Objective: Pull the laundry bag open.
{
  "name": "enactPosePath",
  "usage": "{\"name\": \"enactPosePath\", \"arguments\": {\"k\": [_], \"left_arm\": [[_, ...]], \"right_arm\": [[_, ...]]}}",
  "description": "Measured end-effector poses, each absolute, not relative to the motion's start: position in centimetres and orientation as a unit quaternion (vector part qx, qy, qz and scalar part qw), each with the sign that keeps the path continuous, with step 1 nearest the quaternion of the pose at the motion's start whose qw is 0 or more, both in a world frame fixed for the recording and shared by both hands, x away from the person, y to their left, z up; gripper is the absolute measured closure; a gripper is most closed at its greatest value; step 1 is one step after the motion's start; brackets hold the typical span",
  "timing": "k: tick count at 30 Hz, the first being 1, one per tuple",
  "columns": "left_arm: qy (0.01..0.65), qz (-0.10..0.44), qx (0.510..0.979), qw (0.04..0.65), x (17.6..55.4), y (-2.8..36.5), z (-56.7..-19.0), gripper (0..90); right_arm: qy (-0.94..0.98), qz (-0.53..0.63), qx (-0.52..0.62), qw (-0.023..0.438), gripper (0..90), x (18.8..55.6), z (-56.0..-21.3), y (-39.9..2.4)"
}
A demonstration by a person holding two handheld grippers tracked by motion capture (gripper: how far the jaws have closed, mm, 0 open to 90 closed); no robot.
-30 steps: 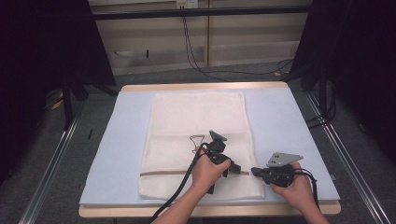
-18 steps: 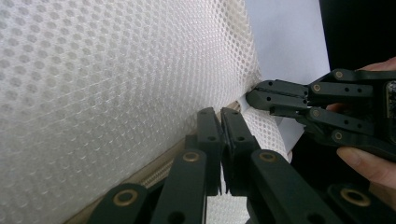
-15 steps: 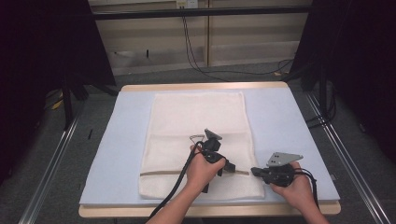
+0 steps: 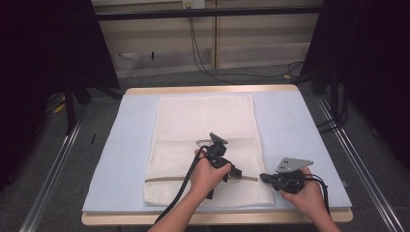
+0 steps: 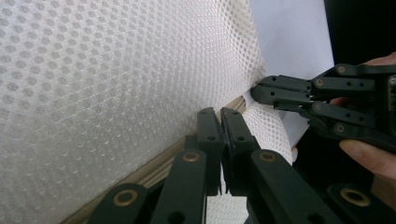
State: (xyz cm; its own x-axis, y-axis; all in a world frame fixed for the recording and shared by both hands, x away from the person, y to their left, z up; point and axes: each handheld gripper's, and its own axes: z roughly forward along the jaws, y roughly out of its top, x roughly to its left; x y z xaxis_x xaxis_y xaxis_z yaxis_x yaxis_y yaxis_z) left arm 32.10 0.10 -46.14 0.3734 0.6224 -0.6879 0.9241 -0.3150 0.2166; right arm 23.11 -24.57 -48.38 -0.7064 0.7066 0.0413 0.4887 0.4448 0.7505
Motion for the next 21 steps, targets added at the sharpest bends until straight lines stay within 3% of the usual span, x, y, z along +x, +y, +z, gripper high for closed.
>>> {"name": "enactPosePath", "arguments": {"k": [21], "left_arm": [[0.508, -0.25, 0.768, 0.301, 32.3, 1.5, -45.9, 87.5]], "right_arm": [[0.837, 0.389, 0.359, 0.137, 90.0, 23.1, -48.4, -24.6]]}}
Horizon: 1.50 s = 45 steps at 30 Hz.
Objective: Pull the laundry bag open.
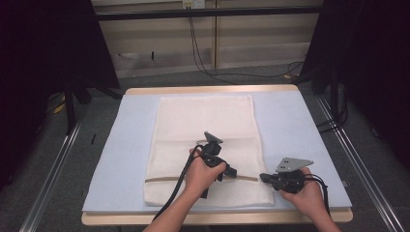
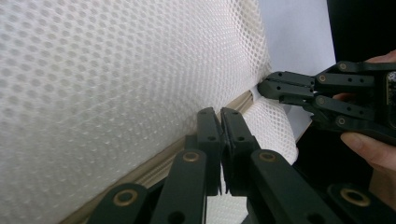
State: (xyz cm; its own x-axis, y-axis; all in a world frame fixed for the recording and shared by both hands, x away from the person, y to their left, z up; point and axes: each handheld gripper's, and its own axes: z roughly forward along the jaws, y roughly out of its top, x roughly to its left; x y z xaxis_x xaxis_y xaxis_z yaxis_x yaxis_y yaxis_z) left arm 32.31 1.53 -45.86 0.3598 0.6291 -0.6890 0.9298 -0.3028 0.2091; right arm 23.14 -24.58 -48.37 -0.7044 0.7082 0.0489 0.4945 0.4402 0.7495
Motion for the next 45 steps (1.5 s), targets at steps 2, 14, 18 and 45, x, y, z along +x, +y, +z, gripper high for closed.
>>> {"name": "enactPosePath", "arguments": {"k": [2, 14, 18, 45], "left_arm": [[0.511, -0.25, 0.765, 0.301, 32.3, 1.6, -46.0, 87.5], [0.514, -0.254, 0.759, 0.308, 32.5, 3.0, -46.0, 87.5], [0.514, -0.246, 0.762, 0.307, 32.5, 3.4, -46.0, 87.5], [0.521, -0.254, 0.753, 0.313, 32.7, 6.3, -45.7, 87.5]], "right_arm": [[0.837, 0.389, 0.36, 0.137, 90.0, 23.1, -48.4, -24.6], [0.836, 0.388, 0.362, 0.137, 90.0, 23.2, -48.4, -24.6], [0.836, 0.388, 0.362, 0.137, 90.0, 23.2, -48.4, -24.6], [0.836, 0.389, 0.363, 0.137, 90.0, 23.1, -48.4, -24.6]]}}
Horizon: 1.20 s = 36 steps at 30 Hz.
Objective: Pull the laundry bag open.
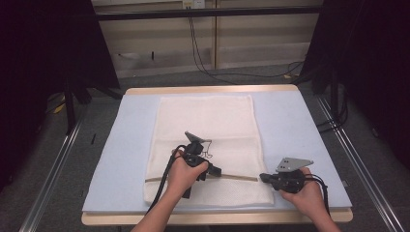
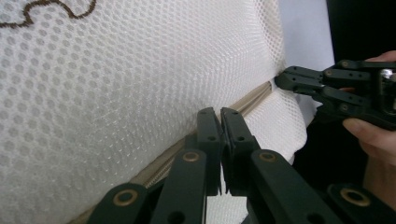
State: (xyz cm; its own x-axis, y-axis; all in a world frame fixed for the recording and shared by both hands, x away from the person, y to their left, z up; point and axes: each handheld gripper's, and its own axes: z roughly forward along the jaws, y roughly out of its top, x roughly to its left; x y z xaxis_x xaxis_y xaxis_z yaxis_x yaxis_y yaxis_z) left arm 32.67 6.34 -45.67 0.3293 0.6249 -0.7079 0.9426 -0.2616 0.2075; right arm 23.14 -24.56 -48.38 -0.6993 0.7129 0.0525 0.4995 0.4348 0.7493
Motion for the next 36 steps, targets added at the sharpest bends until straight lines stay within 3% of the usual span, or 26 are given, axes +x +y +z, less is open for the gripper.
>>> {"name": "enactPosePath", "arguments": {"k": [36], "left_arm": [[0.528, -0.25, 0.75, 0.311, 32.8, 9.0, -45.7, 87.5]], "right_arm": [[0.836, 0.388, 0.363, 0.137, 90.0, 23.2, -48.4, -24.6]]}}
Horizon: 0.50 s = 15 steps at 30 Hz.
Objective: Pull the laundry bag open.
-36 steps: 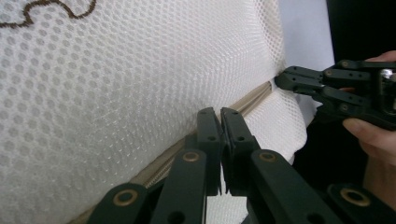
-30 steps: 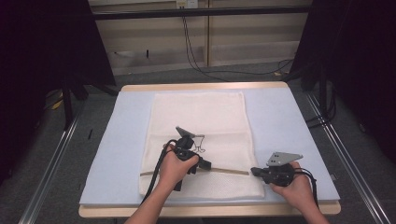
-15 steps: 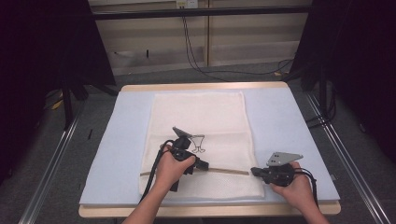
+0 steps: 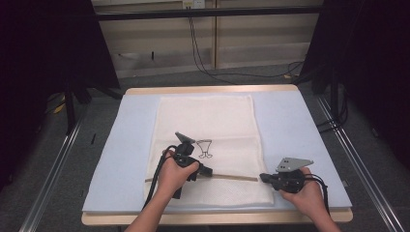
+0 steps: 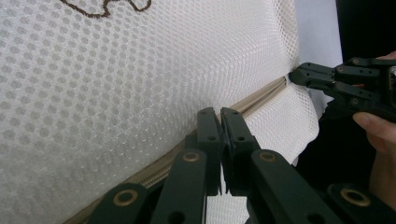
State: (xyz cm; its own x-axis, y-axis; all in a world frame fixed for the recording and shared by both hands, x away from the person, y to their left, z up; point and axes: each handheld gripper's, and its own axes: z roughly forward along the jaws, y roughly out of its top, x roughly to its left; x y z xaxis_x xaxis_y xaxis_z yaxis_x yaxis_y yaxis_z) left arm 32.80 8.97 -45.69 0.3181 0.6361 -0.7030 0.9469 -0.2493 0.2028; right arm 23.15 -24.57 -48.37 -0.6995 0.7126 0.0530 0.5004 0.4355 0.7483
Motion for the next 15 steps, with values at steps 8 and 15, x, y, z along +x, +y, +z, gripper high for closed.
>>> {"name": "enactPosePath", "arguments": {"k": [8, 15], "left_arm": [[0.532, -0.239, 0.751, 0.309, 32.8, 9.9, -45.6, 87.5], [0.532, -0.246, 0.749, 0.309, 32.8, 10.5, -45.5, 87.5]], "right_arm": [[0.836, 0.388, 0.364, 0.136, 90.0, 23.2, -48.4, -24.6], [0.836, 0.388, 0.364, 0.133, 90.0, 23.2, -48.3, -24.6]]}}
